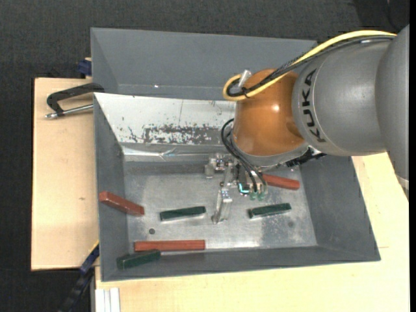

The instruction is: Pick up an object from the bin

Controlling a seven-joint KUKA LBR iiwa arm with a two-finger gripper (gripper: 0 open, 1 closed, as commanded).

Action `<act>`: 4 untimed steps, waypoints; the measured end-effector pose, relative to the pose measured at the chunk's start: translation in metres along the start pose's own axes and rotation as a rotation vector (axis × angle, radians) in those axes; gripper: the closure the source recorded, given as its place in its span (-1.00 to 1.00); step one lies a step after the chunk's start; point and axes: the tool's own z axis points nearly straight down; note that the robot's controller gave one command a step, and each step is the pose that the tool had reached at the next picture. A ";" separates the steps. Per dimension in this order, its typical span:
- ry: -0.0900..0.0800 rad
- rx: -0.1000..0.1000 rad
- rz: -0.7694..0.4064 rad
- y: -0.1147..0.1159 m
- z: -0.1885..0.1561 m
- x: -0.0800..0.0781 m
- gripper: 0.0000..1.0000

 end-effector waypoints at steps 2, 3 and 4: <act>-0.006 0.000 -0.252 0.061 0.057 0.011 1.00; -0.006 0.001 -0.252 0.061 0.057 0.011 1.00; -0.012 -0.001 -0.234 0.097 -0.074 0.035 1.00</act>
Offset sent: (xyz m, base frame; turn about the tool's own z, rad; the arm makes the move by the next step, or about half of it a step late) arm -0.0119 0.0601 -0.0576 -0.2524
